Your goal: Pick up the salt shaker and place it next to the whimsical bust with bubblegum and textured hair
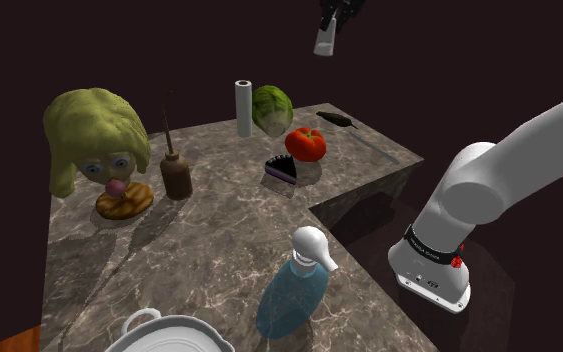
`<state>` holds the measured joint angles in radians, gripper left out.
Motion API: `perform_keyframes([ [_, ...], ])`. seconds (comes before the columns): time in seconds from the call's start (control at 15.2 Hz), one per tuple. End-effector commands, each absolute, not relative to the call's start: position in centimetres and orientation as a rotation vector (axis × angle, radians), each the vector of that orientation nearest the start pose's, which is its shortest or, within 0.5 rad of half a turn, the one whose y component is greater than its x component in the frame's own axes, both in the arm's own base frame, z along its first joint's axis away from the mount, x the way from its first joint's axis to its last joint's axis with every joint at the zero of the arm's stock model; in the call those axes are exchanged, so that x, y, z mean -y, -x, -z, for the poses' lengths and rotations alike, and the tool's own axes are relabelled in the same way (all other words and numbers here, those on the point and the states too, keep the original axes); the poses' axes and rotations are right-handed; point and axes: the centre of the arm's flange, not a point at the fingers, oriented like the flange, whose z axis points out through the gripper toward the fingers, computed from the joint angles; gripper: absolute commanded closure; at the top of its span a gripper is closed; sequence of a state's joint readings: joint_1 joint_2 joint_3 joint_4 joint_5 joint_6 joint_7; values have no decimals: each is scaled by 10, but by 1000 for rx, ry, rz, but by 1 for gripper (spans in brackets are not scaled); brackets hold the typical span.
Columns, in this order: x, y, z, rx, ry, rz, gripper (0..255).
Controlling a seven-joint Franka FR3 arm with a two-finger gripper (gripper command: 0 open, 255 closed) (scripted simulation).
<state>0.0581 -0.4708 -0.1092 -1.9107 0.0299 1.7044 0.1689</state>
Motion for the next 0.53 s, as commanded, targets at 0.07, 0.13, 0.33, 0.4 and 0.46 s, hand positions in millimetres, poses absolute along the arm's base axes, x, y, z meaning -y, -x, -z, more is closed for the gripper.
perform_keyframes([
  [0.07,-9,-415,-706,-326,3003,391,255],
  [0.13,-22,-416,-706,-326,3003,391,255],
  [0.33,-61,-420,-706,-326,3003,391,255],
  [0.4,-75,-421,-706,-326,3003,391,255],
  [0.46,-88,-423,-706,-326,3003,391,255],
])
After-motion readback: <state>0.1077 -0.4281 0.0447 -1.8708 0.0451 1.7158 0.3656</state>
